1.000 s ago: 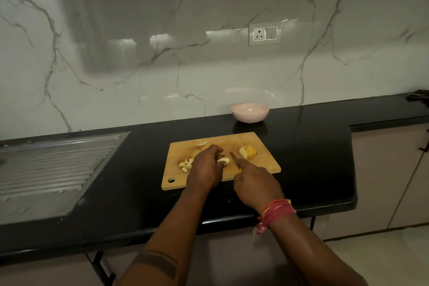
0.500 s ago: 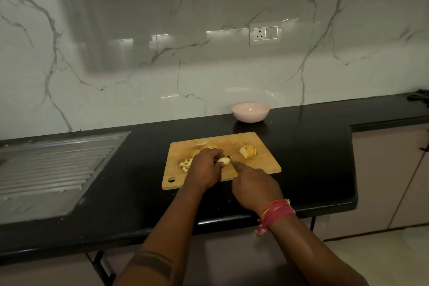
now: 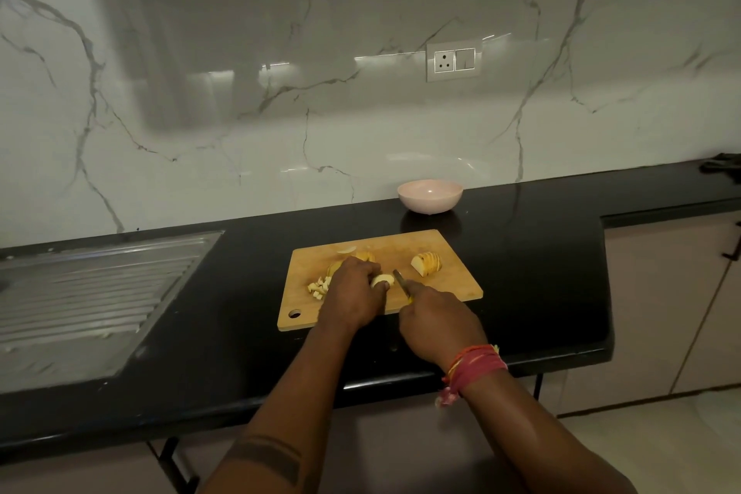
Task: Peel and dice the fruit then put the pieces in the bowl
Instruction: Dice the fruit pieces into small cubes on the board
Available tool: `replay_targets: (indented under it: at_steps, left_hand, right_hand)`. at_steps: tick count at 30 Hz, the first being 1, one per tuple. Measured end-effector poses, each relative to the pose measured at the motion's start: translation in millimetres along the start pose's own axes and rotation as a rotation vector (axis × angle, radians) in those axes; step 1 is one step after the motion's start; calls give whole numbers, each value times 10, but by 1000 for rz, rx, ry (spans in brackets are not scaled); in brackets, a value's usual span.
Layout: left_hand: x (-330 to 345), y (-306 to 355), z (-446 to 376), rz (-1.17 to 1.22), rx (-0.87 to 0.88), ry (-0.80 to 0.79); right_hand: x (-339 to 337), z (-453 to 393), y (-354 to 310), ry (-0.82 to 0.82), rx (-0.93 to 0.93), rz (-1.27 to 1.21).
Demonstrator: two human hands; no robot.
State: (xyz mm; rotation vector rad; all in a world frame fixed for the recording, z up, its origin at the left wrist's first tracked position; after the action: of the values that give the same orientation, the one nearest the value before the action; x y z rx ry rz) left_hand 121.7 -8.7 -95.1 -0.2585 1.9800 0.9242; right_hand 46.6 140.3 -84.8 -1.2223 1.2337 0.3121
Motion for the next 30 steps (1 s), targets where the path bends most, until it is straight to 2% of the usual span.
replay_targets:
  at_steps: [7, 13, 30]
  left_hand:
    - [-22, 26, -10, -14, 3, -39]
    - [-27, 38, -5, 1, -9, -26]
    - [-25, 59, -21, -2, 6, 6]
  right_hand:
    - [54, 6, -58, -11, -27, 30]
    - [12, -2, -26, 8, 1, -43]
    - [110, 10, -147, 37, -24, 3]
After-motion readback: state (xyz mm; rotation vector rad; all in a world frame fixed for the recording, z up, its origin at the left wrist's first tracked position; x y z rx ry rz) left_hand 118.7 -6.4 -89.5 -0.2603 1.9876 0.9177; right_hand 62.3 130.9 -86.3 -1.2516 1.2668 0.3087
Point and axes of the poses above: each hand's wrist, its own z-axis away from the middle knuckle, its own x-axis out of the palm, y = z × x, the point moved 2 cm from there along -z, towards the middle knuckle, and after that the axes turned 3 degrees about -y, right-handed, at the moved point
